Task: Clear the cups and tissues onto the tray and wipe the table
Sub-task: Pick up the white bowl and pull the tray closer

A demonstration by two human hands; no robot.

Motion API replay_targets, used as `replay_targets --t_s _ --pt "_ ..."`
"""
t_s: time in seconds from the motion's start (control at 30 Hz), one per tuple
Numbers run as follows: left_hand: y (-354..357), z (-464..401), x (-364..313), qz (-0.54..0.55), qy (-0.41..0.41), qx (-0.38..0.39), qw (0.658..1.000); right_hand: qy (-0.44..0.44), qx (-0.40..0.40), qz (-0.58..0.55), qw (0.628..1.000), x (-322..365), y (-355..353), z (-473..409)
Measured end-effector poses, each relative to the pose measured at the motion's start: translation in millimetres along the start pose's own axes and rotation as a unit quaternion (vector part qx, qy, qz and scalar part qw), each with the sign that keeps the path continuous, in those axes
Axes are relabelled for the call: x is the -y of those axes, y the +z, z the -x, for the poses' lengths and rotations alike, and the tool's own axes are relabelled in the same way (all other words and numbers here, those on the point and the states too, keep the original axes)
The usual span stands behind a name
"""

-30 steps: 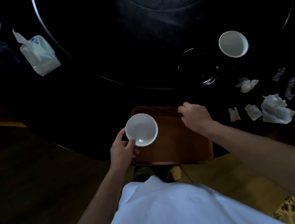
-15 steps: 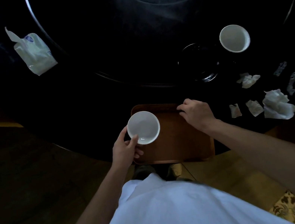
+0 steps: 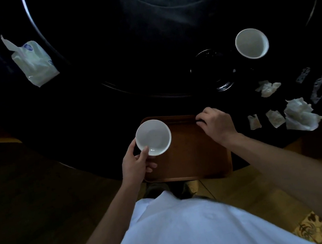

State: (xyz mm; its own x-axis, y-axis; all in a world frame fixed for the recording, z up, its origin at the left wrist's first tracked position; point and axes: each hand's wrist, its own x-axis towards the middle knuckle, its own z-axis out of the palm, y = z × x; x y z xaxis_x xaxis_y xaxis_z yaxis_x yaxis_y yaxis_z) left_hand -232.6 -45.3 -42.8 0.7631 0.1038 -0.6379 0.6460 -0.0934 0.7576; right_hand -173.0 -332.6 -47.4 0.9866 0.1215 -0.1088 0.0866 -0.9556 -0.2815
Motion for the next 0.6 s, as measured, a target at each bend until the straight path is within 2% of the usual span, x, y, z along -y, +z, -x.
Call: replay_targets --t_s 0.3,0.6 --pt "0 -2 -2 0.001 -0.005 0.008 1.0 0.022 0.0 -0.04 0.999 11 6 -5" --pt "7 1 0 0.01 0.008 -0.022 1.0 0.03 -0.003 -0.068 0.997 7 10 3"
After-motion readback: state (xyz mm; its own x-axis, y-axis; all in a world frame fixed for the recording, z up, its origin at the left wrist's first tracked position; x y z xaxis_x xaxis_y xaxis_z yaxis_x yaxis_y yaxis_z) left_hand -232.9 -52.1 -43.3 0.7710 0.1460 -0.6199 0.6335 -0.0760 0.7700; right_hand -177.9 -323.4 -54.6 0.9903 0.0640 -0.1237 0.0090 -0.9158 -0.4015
